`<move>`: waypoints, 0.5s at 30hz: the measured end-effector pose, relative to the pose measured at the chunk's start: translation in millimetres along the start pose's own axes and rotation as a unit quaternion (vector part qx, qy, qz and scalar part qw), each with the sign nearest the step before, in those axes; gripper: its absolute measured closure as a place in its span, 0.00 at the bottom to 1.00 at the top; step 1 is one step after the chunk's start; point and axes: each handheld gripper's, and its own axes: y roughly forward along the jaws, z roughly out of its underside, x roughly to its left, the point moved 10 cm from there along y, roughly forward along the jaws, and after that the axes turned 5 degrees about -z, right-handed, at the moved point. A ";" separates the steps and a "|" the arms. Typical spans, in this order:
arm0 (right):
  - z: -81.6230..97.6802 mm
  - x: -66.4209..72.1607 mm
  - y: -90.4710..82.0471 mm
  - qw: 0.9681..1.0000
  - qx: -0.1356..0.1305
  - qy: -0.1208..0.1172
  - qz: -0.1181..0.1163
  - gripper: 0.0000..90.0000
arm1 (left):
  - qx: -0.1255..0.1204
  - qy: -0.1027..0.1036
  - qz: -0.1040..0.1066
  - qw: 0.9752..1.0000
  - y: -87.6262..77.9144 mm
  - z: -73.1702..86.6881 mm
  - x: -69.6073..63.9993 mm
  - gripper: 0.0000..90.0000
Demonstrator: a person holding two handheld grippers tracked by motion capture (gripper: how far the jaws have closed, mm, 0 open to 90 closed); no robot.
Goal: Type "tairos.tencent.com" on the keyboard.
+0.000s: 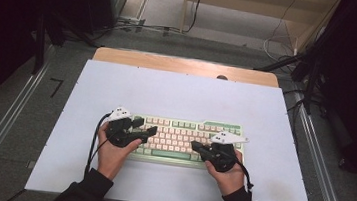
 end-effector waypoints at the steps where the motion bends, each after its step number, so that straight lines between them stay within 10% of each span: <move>1: -0.9 2.1 2.3 1.000 0.002 -0.002 -0.004 0.98 | 0.000 -0.001 -0.001 1.000 -1.3 1.0 0.8 0.40; 15: -3.6 11.0 22.9 0.999 0.021 -0.016 -0.022 0.98 | -0.002 -0.009 -0.008 1.000 -9.7 6.0 5.3 0.42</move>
